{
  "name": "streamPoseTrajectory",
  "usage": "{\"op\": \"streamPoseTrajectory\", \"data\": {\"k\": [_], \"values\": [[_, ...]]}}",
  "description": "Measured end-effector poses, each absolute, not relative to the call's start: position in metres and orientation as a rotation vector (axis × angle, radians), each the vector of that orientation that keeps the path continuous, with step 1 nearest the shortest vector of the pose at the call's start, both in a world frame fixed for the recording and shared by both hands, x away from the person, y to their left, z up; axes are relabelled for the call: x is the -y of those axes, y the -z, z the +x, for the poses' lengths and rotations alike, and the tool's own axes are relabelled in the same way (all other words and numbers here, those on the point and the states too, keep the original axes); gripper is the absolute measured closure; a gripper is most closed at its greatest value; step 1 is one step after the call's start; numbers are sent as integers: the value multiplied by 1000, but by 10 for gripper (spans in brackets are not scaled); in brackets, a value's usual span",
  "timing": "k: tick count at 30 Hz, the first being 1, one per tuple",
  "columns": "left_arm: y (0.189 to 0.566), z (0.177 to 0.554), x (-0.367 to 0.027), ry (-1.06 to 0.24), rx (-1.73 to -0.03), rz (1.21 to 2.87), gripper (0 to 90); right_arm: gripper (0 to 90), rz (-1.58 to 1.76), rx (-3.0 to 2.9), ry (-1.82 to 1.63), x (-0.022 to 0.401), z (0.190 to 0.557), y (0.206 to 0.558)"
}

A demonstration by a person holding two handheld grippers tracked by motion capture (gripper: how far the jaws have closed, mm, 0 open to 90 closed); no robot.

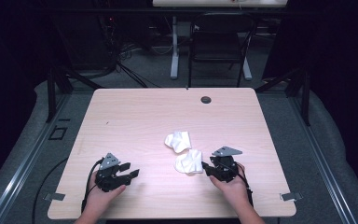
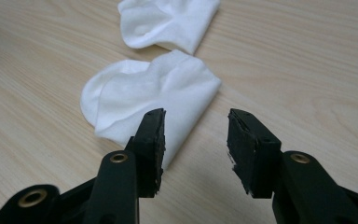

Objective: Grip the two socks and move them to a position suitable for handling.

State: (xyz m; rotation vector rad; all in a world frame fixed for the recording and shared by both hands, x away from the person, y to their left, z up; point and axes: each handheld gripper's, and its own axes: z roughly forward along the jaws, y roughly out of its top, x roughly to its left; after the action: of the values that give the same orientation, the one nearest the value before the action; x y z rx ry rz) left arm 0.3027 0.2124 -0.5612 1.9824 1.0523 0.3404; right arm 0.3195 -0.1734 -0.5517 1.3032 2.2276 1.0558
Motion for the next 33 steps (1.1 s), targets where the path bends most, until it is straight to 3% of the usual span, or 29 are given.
{"op": "streamPoseTrajectory", "data": {"k": [33], "values": [[562, 303, -211, -349, -1052, 1990, 496, 630, 1323, -2257, -1051, 145, 349, 560]]}}
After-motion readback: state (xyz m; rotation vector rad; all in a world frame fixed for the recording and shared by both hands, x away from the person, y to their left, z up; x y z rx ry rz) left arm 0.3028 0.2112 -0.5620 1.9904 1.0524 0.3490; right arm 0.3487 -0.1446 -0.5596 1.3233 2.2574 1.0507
